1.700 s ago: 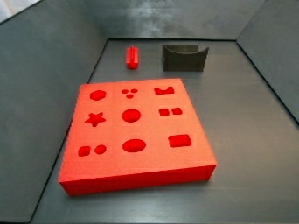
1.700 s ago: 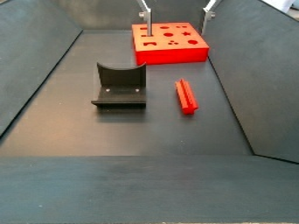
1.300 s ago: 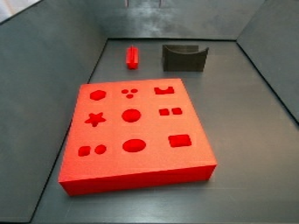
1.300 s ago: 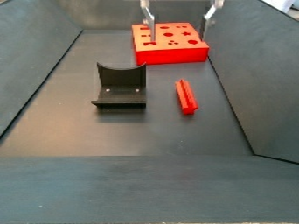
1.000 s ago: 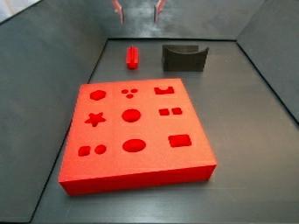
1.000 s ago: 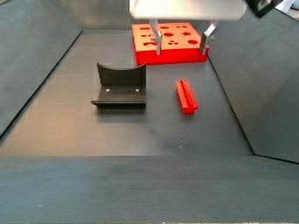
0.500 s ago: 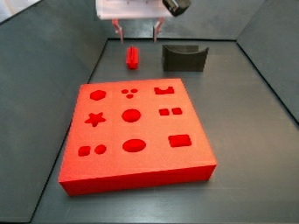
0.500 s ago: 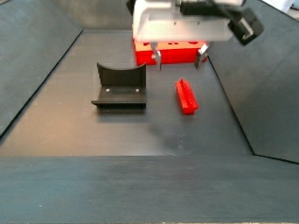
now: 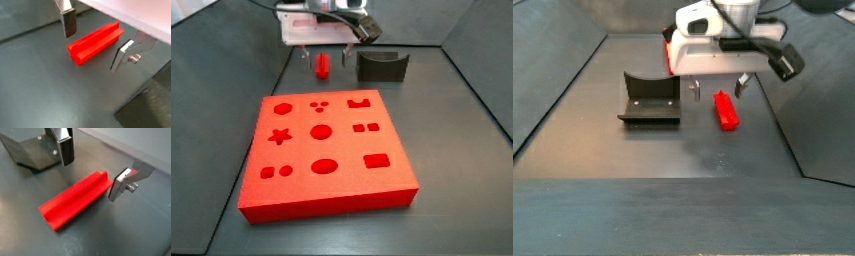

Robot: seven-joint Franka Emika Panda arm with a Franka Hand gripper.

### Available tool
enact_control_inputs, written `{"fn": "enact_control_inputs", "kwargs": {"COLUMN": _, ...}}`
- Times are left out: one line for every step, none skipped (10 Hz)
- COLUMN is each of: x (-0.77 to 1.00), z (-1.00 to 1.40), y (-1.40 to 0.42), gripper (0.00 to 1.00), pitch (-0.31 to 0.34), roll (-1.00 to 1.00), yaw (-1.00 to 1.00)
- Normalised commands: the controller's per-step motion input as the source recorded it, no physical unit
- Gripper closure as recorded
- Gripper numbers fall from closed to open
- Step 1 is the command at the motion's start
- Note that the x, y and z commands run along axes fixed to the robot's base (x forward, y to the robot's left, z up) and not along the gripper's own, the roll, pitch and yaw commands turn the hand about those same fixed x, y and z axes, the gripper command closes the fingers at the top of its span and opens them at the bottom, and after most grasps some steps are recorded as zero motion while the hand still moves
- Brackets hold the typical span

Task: Pick up the star object. Move up. Place the star object on the fixture. Regrasp the star object. Move to above the board. Insert the star object.
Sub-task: Pick up the star object.

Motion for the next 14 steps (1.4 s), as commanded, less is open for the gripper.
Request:
{"fn": "enact_control_inputs", "kwargs": {"x": -0.01, "z": -1.0, "y": 0.0, "gripper": 0.0, "pitch": -0.05, "roll": 0.05, "yaw": 0.0}}
{"fn": "enact_control_inputs", "kwargs": {"x": -0.04, "z": -1.0, "y": 0.0, "gripper": 0.0, "pitch": -0.079, "roll": 0.06, "yaw": 0.0}}
{"fn": "enact_control_inputs", "kwargs": {"x": -0.17, "z": -0.04, "y": 0.0, "gripper": 0.0, "pitch": -0.171, "roll": -0.01, "yaw": 0.0}}
{"fn": "enact_control_inputs", "kwargs": {"x": 0.0, "z": 0.0, "y": 0.0, "gripper": 0.0, "pitch": 0.01, "roll": 0.0, "yaw": 0.0}}
{"fn": "enact_control_inputs", "kwargs": {"x": -0.01, "z": 0.0, "y": 0.0, "gripper": 0.0, "pitch": -0.026, "roll": 0.0, "yaw": 0.0}}
{"fn": "enact_control_inputs", "kwargs": {"x": 0.0, "z": 0.0, "y": 0.0, "gripper": 1.0, "pitch": 0.0, "roll": 0.0, "yaw": 0.0}}
{"fn": "enact_control_inputs", "kwargs": {"x": 0.0, "z": 0.0, "y": 0.0, "gripper": 1.0, "pitch": 0.0, "roll": 0.0, "yaw": 0.0}}
{"fn": "enact_control_inputs", "kwargs": {"x": 0.0, "z": 0.0, "y": 0.0, "gripper": 1.0, "pitch": 0.0, "roll": 0.0, "yaw": 0.0}}
{"fn": "enact_control_inputs", "kwargs": {"x": 0.0, "z": 0.0, "y": 0.0, "gripper": 1.0, "pitch": 0.0, "roll": 0.0, "yaw": 0.0}}
{"fn": "enact_control_inputs", "kwargs": {"x": 0.0, "z": 0.0, "y": 0.0, "gripper": 1.0, "pitch": 0.0, "roll": 0.0, "yaw": 0.0}}
{"fn": "enact_control_inputs", "kwargs": {"x": 0.0, "z": 0.0, "y": 0.0, "gripper": 1.0, "pitch": 0.0, "roll": 0.0, "yaw": 0.0}}
{"fn": "enact_control_inputs", "kwargs": {"x": 0.0, "z": 0.0, "y": 0.0, "gripper": 1.0, "pitch": 0.0, "roll": 0.0, "yaw": 0.0}}
{"fn": "enact_control_inputs", "kwargs": {"x": 0.0, "z": 0.0, "y": 0.0, "gripper": 1.0, "pitch": 0.0, "roll": 0.0, "yaw": 0.0}}
{"fn": "enact_control_inputs", "kwargs": {"x": 0.0, "z": 0.0, "y": 0.0, "gripper": 1.0, "pitch": 0.0, "roll": 0.0, "yaw": 0.0}}
